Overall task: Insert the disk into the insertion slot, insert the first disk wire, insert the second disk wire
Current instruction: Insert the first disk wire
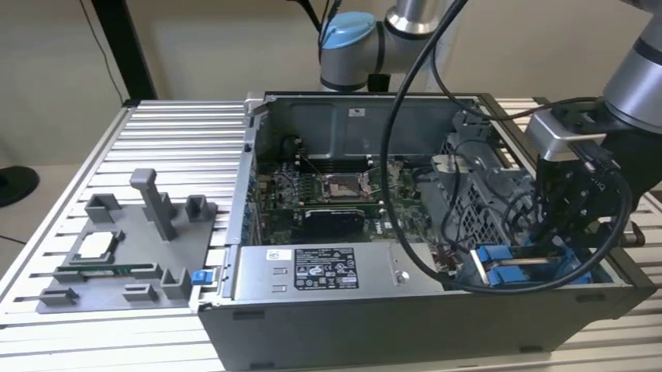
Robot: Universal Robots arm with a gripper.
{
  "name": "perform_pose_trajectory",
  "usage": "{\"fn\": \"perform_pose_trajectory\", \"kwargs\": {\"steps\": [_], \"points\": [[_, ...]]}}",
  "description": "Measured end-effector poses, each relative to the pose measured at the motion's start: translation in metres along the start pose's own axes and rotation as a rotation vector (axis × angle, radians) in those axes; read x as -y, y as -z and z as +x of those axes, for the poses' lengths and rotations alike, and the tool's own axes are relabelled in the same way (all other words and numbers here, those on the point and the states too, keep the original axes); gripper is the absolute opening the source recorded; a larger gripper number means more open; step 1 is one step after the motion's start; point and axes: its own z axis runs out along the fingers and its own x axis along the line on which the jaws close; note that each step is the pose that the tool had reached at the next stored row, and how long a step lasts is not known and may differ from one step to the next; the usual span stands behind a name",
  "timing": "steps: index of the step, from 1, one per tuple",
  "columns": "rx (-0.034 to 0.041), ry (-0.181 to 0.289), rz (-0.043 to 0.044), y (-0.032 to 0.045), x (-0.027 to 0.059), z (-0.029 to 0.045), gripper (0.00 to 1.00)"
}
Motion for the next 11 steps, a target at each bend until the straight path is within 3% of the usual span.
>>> {"fn": "perform_pose_trajectory", "kwargs": {"steps": [11], "points": [[-0.0008, 0.000, 0.0000, -0.0008, 0.0000, 0.0000, 0.00]]}}
